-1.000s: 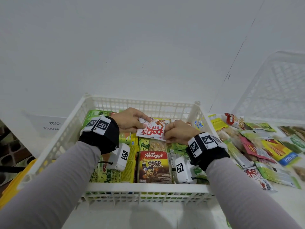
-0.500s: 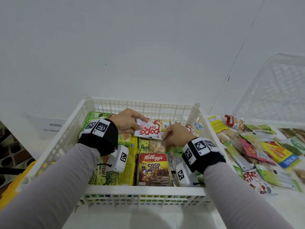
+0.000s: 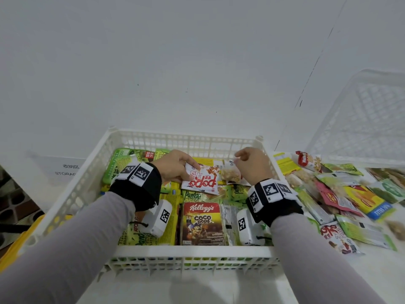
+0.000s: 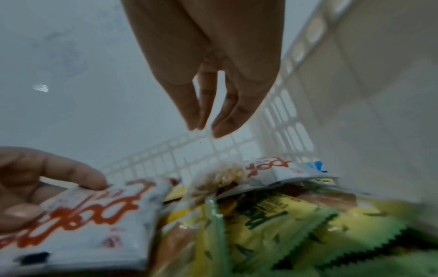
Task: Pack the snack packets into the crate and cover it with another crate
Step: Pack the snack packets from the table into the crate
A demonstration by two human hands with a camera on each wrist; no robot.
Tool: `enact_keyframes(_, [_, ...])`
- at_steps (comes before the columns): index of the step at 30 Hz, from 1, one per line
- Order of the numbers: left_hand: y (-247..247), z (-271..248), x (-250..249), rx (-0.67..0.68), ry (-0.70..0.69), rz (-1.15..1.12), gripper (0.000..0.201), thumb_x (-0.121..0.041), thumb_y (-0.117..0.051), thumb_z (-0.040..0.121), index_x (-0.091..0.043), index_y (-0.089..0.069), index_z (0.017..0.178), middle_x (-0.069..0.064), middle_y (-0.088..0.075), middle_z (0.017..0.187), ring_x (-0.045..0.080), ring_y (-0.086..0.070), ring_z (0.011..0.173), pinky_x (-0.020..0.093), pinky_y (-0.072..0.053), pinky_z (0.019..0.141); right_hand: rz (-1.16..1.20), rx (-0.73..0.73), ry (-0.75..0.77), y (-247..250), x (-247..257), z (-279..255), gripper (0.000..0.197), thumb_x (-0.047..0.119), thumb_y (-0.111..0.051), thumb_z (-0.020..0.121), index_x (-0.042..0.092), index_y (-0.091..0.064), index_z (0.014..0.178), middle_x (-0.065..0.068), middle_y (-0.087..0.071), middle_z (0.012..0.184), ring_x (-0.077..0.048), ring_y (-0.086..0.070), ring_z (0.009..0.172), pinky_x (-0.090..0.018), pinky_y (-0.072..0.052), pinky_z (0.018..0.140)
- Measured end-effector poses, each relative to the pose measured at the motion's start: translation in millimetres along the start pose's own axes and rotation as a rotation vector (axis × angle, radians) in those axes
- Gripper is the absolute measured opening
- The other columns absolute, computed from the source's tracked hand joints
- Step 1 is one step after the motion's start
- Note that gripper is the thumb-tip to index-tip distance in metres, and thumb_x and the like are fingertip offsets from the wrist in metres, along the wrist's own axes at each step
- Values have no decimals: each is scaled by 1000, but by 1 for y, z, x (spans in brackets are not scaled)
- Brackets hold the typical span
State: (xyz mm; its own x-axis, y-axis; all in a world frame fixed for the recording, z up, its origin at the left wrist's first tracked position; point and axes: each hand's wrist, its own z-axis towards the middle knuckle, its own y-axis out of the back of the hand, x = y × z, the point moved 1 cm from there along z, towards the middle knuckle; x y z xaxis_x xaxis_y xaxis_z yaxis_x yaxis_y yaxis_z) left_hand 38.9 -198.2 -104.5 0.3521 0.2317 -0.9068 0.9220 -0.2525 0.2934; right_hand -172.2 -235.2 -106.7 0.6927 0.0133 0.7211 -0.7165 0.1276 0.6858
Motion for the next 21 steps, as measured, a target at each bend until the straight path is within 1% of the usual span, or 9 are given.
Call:
enact_keyframes(3, [-4,-1,2,25,11,58,34,15,-64,78,-3,-64,107,6,-63,77,14,-63,68,19,-53,54,90,394,-23,-15,8,-11,30,25,-72,81,9,-61,105,-12,-67,99,-28,-66,92,-42,-54,86])
enact_keyframes(5, [-6,0,2,26,-4,227,35,9,-68,77,-6,-63,108,8,-51,65,15,-49,53,20,-42,44,-20,506,31,-21,9,-14,32,25,-76,78,11,-61,102,-10,-65,92,-26,-65,85,-43,-55,84])
enact_keyframes(7, [-10,1,2,25,-25,457,35,0,-72,77,-13,-62,107,5,-43,67,15,-38,49,21,-32,44,-60,498,64,-23,9,-15,24,19,-78,76,14,-61,93,-5,-62,79,-21,-63,72,-39,-58,75])
enact_keyframes(8, [-13,0,1,25,-35,566,35,-4,-73,77,-16,-59,108,3,-46,77,14,-40,52,21,-32,46,-59,500,64,-24,9,-15,23,15,-78,75,14,-62,92,-4,-61,76,-20,-62,68,-38,-58,71])
enact_keyframes(9, [-17,0,0,27,-49,681,37,-9,-74,77,-18,-57,109,1,-49,92,12,-46,60,20,-35,50,-61,506,65,-25,8,-15,23,11,-77,75,12,-64,94,-5,-62,76,-20,-62,67,-38,-58,71])
enact_keyframes(11, [-27,-1,-1,18,-66,941,40,-21,-74,77,-18,-54,112,4,-45,119,17,-51,94,23,-42,71,-82,513,77,-24,9,-15,27,5,-76,74,7,-67,100,-8,-63,82,-20,-61,69,-39,-58,75])
enact_keyframes(13, [-37,-3,-4,-40,-98,1132,41,-32,-74,77,-16,-56,110,9,-36,125,26,-36,117,34,-39,86,-106,518,106,-24,10,-16,29,4,-75,74,6,-69,102,-9,-64,84,-17,-59,69,-33,-55,75])
enact_keyframes(17, [-44,-5,-7,-16,-124,1286,46,-32,-71,80,-12,-53,118,11,-37,128,29,-34,122,39,-38,92,-286,487,236,-24,15,-19,32,17,-77,75,9,-71,106,-7,-68,99,-16,-60,87,-21,-42,73])
enact_keyframes(21, [-48,-4,-5,27,-93,1319,59,-20,-71,81,-9,-37,129,13,-40,127,30,-41,117,36,-39,88,-427,505,399,-28,24,-26,34,21,-75,77,8,-69,108,-6,-64,107,-18,-58,96,-20,-38,74])
